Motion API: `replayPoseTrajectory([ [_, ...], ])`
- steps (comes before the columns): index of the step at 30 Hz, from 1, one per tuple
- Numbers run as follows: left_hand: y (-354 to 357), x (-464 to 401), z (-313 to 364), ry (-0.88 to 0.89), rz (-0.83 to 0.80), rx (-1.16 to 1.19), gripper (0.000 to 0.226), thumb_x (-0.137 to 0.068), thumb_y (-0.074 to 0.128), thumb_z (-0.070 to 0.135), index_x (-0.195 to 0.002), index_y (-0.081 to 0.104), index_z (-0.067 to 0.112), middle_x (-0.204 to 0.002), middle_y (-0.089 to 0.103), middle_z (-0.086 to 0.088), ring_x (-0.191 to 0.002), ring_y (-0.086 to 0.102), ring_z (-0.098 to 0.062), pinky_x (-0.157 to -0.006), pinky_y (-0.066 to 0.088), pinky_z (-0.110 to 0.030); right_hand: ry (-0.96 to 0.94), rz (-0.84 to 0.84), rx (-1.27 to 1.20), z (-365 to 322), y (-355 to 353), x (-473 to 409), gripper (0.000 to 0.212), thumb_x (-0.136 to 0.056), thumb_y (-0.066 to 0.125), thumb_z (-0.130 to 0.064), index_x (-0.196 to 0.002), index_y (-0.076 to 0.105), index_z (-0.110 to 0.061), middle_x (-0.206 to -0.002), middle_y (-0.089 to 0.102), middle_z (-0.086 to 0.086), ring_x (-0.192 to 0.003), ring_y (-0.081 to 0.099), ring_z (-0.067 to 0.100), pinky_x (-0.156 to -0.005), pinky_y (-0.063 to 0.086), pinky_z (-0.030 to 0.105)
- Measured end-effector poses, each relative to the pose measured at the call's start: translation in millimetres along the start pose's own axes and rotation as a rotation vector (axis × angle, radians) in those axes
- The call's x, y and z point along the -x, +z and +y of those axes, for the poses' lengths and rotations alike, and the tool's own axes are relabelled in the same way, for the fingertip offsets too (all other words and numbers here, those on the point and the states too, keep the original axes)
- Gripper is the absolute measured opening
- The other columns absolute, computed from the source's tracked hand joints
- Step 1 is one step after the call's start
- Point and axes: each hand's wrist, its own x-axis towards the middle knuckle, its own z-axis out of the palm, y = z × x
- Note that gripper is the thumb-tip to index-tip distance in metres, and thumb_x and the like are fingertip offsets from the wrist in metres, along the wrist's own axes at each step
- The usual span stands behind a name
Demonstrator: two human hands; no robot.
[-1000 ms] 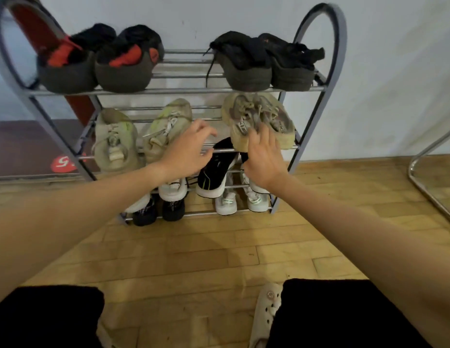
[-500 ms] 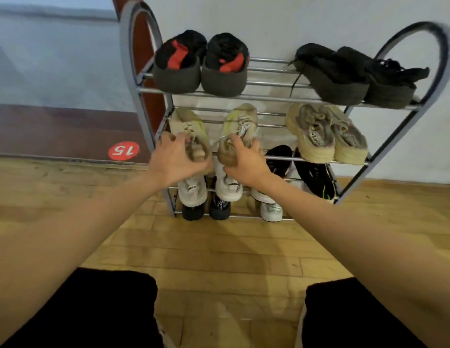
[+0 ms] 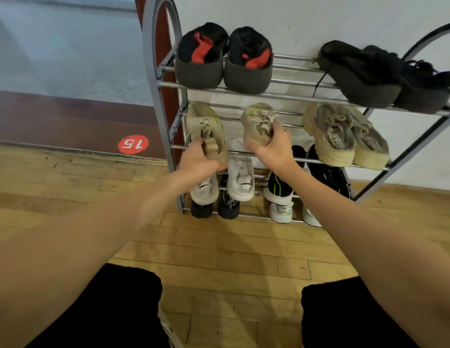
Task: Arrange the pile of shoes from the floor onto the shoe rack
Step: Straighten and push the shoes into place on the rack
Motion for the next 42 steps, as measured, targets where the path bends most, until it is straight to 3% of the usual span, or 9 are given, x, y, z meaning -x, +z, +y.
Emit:
replayPoseTrajectory([
  [5, -4, 0, 18, 0.221, 0.059, -0.097, 0.049, -0.071, 0.081, 0.014, -0.117, 0.065, 0.019, -0.095, 0.064, 0.011, -0.093, 0.061, -0.007, -0.072, 0.043, -0.008, -0.13, 0.148, -0.015, 2, -21, 8, 0.049, -0.079, 0.07, -0.024, -0.122, 0.052, -0.01, -0.113, 0.035, 0.001, -0.09, 0.043, 0.012, -0.093, 0.044, 0.03],
  [9, 11, -10, 42, 0.232, 0.053, -0.01, 0.048, -0.069, 0.083, 0.021, -0.109, 0.061, 0.033, -0.079, 0.058, 0.028, -0.075, 0.056, 0.017, -0.06, 0.037, 0.003, -0.192, 0.227, -0.023, 6, -29, 16, 0.056, -0.082, 0.07, -0.024, -0.129, 0.048, -0.003, -0.124, 0.036, 0.006, -0.099, 0.04, 0.01, -0.083, 0.029, 0.009],
  [13, 30, -23, 49, 0.111, -0.053, -0.028, 0.058, -0.074, 0.08, 0.018, -0.128, 0.057, 0.019, -0.105, 0.064, 0.009, -0.107, 0.059, -0.013, -0.092, 0.048, -0.023, -0.261, 0.278, -0.009, 10, -38, 22, 0.063, -0.083, 0.071, -0.025, -0.134, 0.043, 0.0, -0.136, 0.035, 0.014, -0.112, 0.039, 0.012, -0.085, 0.019, 0.002],
  [15, 36, -22, 47, 0.048, -0.137, -0.055, 0.056, -0.078, 0.076, 0.012, -0.129, 0.055, 0.019, -0.094, 0.059, 0.012, -0.109, 0.057, -0.017, -0.082, 0.05, -0.02, -0.296, 0.275, 0.0, 13, -41, 22, 0.063, -0.082, 0.072, -0.024, -0.134, 0.043, 0.001, -0.136, 0.035, 0.015, -0.117, 0.041, 0.015, -0.087, 0.017, 0.001],
  [22, 15, -11, 60, 0.039, 0.137, 0.21, 0.032, -0.086, 0.065, 0.024, -0.117, 0.067, 0.015, -0.124, 0.063, 0.0, -0.113, 0.056, -0.014, -0.083, 0.042, -0.019, -0.36, 0.247, 0.041, 9, -37, 26, 0.074, -0.083, 0.071, -0.029, -0.141, 0.035, 0.0, -0.142, 0.032, 0.014, -0.127, 0.04, 0.021, -0.096, 0.022, 0.008],
  [28, -20, 8, 64, -0.108, -0.331, 0.619, 0.047, -0.092, 0.057, 0.045, -0.122, 0.062, 0.01, -0.111, 0.071, -0.011, -0.101, 0.069, -0.023, -0.093, 0.055, -0.036, -0.474, 0.132, 0.019, -18, -5, 36, 0.075, -0.079, 0.074, -0.03, -0.138, 0.04, 0.0, -0.139, 0.036, 0.014, -0.127, 0.041, 0.021, -0.102, 0.029, 0.01],
  [34, -38, -6, 54, -0.077, -0.046, 0.718, 0.017, -0.092, 0.059, 0.012, -0.101, 0.066, -0.001, -0.091, 0.071, -0.013, -0.089, 0.069, -0.023, -0.074, 0.059, -0.031, -0.562, -0.048, 0.085, -24, 12, 22, 0.09, -0.073, 0.08, -0.032, -0.147, 0.033, -0.01, -0.144, 0.036, 0.014, -0.131, 0.041, 0.024, -0.105, 0.035, 0.02],
  [38, -44, -27, 35, -0.039, 0.131, 0.457, 0.021, -0.097, 0.05, 0.017, -0.098, 0.063, 0.001, -0.093, 0.065, -0.015, -0.086, 0.064, -0.023, -0.082, 0.053, -0.034, -0.448, -0.056, 0.261, -3, 19, 7, 0.094, -0.076, 0.073, -0.044, -0.152, 0.019, -0.027, -0.155, 0.024, 0.014, -0.144, 0.023, 0.029, -0.112, 0.032, 0.043],
  [42, -44, -45, 21, -0.1, 0.184, 0.429, 0.033, -0.099, 0.044, 0.021, -0.116, 0.06, -0.003, -0.103, 0.065, -0.015, -0.096, 0.064, -0.026, -0.088, 0.052, -0.037, -0.288, -0.087, 0.336, 9, 31, -4, 0.076, -0.087, 0.063, -0.046, -0.15, 0.028, -0.021, -0.153, 0.025, 0.019, -0.144, 0.017, 0.034, -0.115, 0.025, 0.042],
])
